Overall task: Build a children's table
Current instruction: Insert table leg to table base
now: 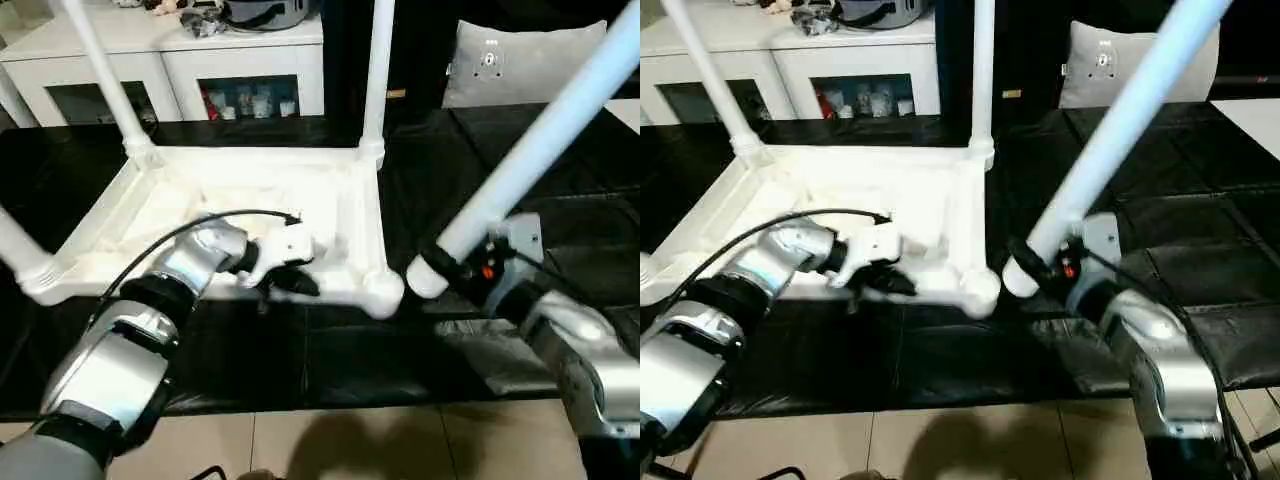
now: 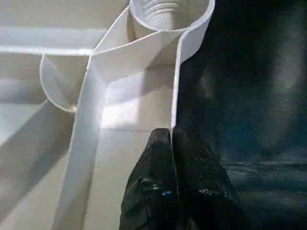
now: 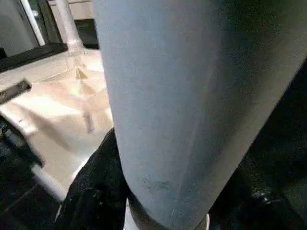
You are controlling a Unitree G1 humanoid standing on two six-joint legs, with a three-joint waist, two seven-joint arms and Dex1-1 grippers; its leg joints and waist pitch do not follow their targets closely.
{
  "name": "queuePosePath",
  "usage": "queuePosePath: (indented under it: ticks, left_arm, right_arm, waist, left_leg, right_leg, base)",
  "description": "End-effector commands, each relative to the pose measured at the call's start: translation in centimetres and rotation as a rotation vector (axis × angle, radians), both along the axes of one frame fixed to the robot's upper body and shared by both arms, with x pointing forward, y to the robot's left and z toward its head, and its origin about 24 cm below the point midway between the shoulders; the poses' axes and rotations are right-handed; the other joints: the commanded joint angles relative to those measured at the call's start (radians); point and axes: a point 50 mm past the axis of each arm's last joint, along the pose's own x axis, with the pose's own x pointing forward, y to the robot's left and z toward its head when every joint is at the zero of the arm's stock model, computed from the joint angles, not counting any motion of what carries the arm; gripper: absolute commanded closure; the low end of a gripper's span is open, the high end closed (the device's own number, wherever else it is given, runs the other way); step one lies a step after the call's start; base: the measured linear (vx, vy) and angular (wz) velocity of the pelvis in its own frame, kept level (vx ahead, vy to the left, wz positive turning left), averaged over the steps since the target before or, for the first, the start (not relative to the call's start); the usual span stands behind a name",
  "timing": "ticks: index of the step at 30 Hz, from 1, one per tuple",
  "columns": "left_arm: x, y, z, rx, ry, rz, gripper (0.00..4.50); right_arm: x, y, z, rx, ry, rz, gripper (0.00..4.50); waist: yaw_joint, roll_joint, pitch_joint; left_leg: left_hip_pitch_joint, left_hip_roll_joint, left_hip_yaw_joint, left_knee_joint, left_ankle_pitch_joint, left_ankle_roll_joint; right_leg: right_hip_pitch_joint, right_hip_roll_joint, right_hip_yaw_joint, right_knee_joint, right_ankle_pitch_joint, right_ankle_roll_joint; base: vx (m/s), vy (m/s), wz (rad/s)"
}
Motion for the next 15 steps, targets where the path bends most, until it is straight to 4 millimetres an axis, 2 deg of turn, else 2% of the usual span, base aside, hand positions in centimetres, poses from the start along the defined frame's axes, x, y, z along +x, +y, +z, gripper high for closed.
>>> queuePosePath:
  ticks: [1,2,3,4,5,8,9,10,12,15]
  left_arm:
    - [-0.9,0.6,-0.8,-0.027,0.115,-0.001,4.5]
    - [-0.9,0.6,-0.8,-0.031,0.109,-0.003,4.5]
    - [-0.9,0.3,-0.7,-0.045,0.083,-0.011,4.5]
    - [-0.8,0.2,-0.7,-0.039,0.036,-0.011,4.5]
    - [-0.7,0.1,-0.8,-0.029,0.008,-0.012,4.5]
    - [-0.8,0.1,-1.0,-0.012,-0.028,-0.026,4.5]
    - [-0.8,0.0,-1.1,-0.022,-0.052,-0.032,4.5]
    - [-0.8,-0.3,-1.0,-0.057,-0.032,-0.028,4.5]
    - [-0.8,-0.4,-0.9,-0.083,-0.014,-0.024,3.95]
    - [-1.0,-0.4,-1.0,-0.081,-0.015,-0.034,3.92]
  right_arm:
    - [0.1,0.4,0.7,0.001,-0.023,0.026,2.63]
    - [0.1,0.3,0.7,0.001,-0.022,0.026,2.63]
    - [0.1,0.3,0.6,0.001,-0.021,0.027,2.63]
    - [0.1,0.4,0.5,0.001,-0.019,0.028,2.63]
    - [0.1,0.4,0.4,0.001,-0.017,0.03,2.63]
    - [0.1,0.5,0.3,0.002,-0.015,0.032,2.63]
    - [0.1,0.7,0.2,0.003,-0.014,0.038,2.63]
    - [0.1,0.7,0.2,0.003,-0.014,0.04,2.63]
    - [0.1,0.7,0.2,0.003,-0.015,0.041,2.63]
    - [0.1,0.7,0.2,0.004,-0.014,0.043,2.63]
  waist:
    - [0.009,-0.013,-0.068]
    - [0.011,-0.012,-0.069]
    - [0.011,-0.017,-0.068]
    - [0.012,-0.016,-0.069]
    - [0.013,-0.02,-0.07]
    - [0.016,-0.02,-0.064]
    - [0.017,-0.02,-0.062]
    - [0.018,-0.02,-0.062]
    - [0.019,-0.021,-0.061]
    - [0.019,-0.021,-0.064]
  left_leg:
    - [0.0,0.067,-0.02,-0.054,-0.059,0.087]
    - [0.001,0.071,-0.021,-0.055,-0.057,0.086]
    - [-0.001,0.069,-0.02,-0.054,-0.053,0.094]
    - [-0.001,0.067,-0.018,-0.052,-0.055,0.098]
    - [-0.002,0.066,-0.019,-0.052,-0.052,0.1]
    - [0.0,0.065,-0.017,-0.054,-0.071,0.098]
    - [0.001,0.065,-0.017,-0.057,-0.091,0.09]
    - [0.002,0.065,-0.016,-0.057,-0.095,0.087]
    - [0.006,0.065,-0.013,-0.058,-0.105,0.082]
    - [0.004,0.072,-0.014,-0.06,-0.093,0.087]
  right_leg:
    - [0.058,-0.133,0.07,-0.079,-0.115,-0.15]
    - [0.058,-0.135,0.071,-0.075,-0.099,-0.157]
    - [0.057,-0.133,0.069,-0.074,-0.08,-0.163]
    - [0.058,-0.132,0.068,-0.075,-0.076,-0.162]
    - [0.059,-0.131,0.067,-0.074,-0.075,-0.157]
    - [0.056,-0.133,0.066,-0.083,-0.136,-0.137]
    - [0.055,-0.133,0.065,-0.089,-0.198,-0.12]
    - [0.055,-0.133,0.065,-0.091,-0.211,-0.115]
    - [0.051,-0.133,0.064,-0.094,-0.241,-0.111]
    - [0.049,-0.136,0.065,-0.084,-0.185,-0.128]
  base:
    - [0.0,0.0,0.0]
    - [0.0,0.0,0.0]
    - [0.0,0.0,0.0]
    - [0.0,0.0,0.0]
    - [0.0,0.0,0.0]
    - [0.0,0.0,0.0]
    - [0.0,0.0,0.0]
    - [0.0,0.0,0.0]
    - [0.0,0.0,0.0]
    - [0.0,0.0,0.0]
